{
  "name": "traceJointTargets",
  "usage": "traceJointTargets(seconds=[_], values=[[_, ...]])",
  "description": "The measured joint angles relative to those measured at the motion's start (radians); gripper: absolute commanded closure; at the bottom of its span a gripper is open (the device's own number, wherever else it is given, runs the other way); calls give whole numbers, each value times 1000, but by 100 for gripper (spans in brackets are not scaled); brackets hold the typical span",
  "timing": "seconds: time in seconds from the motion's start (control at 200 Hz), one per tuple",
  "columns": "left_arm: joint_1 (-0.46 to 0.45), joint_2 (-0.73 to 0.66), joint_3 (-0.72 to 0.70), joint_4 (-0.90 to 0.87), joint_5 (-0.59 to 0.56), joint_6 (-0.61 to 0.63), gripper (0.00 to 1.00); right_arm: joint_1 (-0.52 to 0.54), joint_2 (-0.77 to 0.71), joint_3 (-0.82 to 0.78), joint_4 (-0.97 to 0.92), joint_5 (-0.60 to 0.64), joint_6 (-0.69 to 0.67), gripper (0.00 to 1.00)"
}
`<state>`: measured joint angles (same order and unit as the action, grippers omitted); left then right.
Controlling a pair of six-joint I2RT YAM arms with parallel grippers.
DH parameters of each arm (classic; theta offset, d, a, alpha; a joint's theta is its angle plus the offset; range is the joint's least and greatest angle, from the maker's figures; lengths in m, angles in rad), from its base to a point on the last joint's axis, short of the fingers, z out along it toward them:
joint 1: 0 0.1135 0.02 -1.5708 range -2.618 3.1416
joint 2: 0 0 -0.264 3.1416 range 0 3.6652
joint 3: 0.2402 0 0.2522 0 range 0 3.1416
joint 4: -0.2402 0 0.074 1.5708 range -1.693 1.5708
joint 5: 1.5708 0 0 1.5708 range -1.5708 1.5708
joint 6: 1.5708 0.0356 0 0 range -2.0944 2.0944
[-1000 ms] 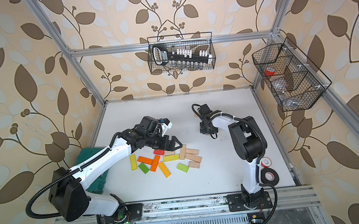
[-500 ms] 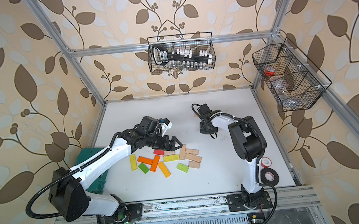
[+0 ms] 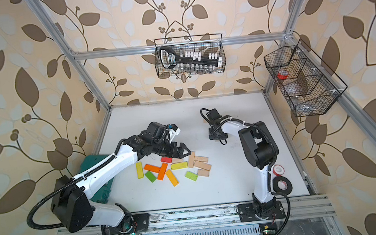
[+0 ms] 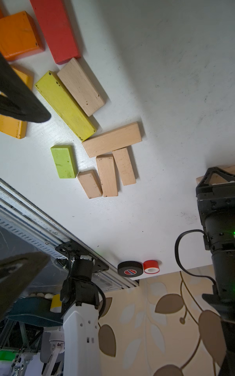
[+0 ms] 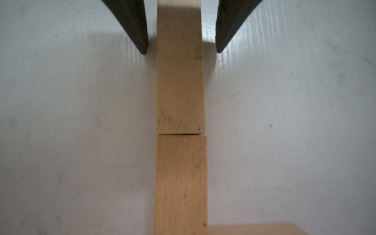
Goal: Assemble a giraffe with building blocks
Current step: Assemble the building block at the center of the board.
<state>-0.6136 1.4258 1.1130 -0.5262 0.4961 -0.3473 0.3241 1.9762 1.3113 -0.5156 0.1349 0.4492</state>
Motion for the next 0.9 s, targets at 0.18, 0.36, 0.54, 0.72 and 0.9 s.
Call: traceJointTargets(seconds=[0.18, 0.36, 0.54, 0.72, 0.9], values=[[0, -9, 0, 0, -1, 0, 1, 1, -8, 27, -75, 2, 4, 38], [0, -31, 0, -6, -14, 5, 1, 13, -113, 135, -190, 20, 2, 37], [0, -83, 7, -69, -43, 16, 1, 47, -333, 203, -218, 37, -5, 38], [0, -173, 17, -140, -88, 6, 1, 93, -499, 116, -199, -2, -13, 40], [0, -305, 2, -185, -135, -38, 1, 213, -541, -42, -193, -23, -4, 40]])
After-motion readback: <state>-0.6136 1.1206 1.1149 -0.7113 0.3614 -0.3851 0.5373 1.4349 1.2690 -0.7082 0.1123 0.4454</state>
